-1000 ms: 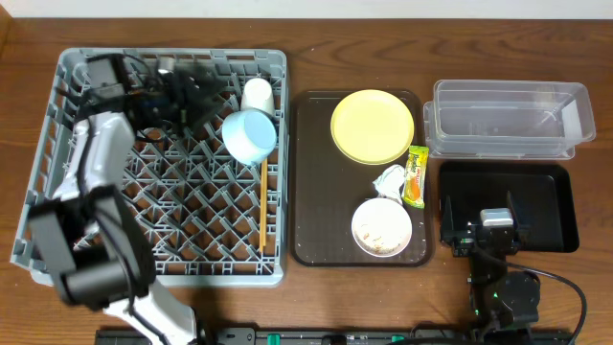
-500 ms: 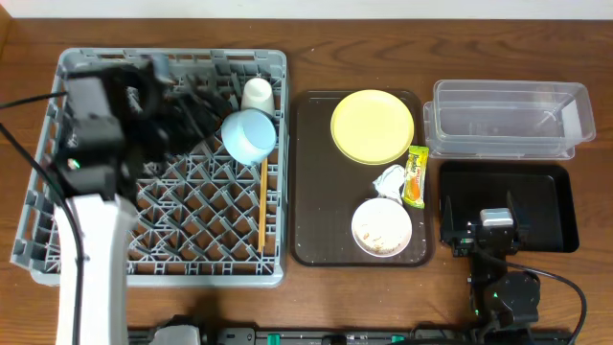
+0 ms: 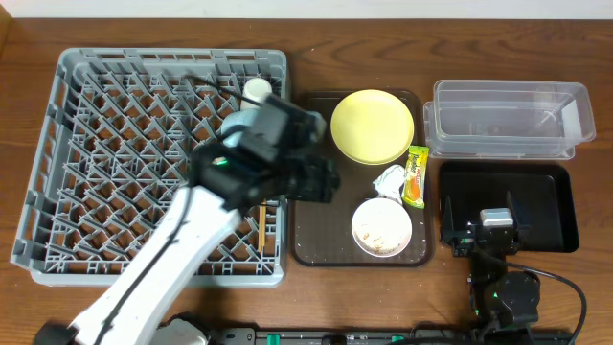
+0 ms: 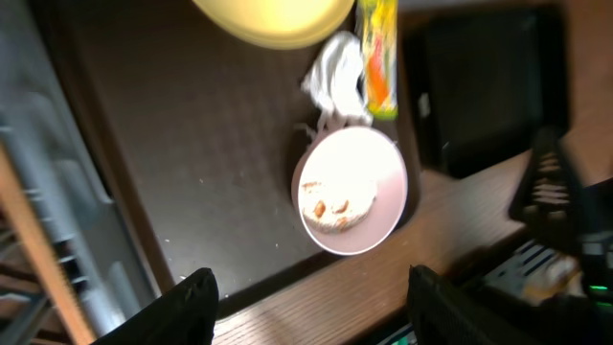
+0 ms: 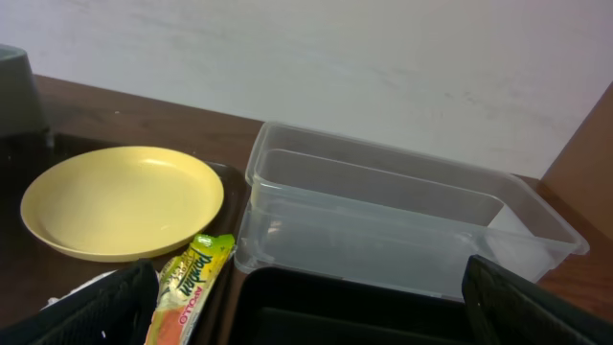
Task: Sort waste into correct bins and load items into the dishwasher rack
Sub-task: 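Move the left gripper to the yellow plate edge on the tray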
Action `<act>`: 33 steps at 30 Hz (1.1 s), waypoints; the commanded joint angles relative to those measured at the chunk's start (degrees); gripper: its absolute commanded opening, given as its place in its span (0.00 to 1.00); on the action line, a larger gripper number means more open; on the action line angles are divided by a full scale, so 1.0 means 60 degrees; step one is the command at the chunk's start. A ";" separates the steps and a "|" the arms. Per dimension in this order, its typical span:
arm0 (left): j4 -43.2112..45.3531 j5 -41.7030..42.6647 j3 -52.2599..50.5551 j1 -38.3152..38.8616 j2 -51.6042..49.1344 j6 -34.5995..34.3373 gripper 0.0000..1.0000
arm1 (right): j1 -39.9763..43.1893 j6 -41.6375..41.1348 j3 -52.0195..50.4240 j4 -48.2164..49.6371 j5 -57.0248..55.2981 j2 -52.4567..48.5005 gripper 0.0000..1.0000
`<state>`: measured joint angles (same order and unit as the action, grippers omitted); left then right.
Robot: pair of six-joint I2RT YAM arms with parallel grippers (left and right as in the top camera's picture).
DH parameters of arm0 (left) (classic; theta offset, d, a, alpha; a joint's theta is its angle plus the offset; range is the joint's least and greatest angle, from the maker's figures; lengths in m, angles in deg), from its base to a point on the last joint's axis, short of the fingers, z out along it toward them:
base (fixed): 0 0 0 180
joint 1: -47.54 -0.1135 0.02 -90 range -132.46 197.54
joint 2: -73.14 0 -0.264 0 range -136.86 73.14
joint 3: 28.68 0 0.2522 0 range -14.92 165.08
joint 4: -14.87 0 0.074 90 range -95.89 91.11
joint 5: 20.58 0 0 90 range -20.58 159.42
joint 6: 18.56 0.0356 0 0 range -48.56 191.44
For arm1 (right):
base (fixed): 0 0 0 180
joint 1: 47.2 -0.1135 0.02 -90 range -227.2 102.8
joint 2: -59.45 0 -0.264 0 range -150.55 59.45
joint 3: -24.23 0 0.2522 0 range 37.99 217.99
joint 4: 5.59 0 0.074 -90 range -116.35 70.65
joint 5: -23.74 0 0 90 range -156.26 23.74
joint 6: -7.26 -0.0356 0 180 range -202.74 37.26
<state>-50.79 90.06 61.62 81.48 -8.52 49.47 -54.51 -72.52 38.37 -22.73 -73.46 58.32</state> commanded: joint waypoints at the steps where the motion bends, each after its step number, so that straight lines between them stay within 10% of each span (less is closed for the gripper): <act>1: 0.0091 -0.0317 -0.0095 0.0470 -0.0707 0.0153 0.66 | 0.0044 0.0095 -0.0011 -0.0040 0.0029 -0.0040 0.99; 33: 0.1902 -0.0721 0.0157 0.0572 -0.1428 -0.0415 0.95 | 0.0044 0.0095 -0.0011 -0.0040 0.0029 -0.0044 0.99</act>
<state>-39.49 87.03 61.29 85.06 -17.42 47.06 -54.51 -72.52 38.37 -22.75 -73.46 58.32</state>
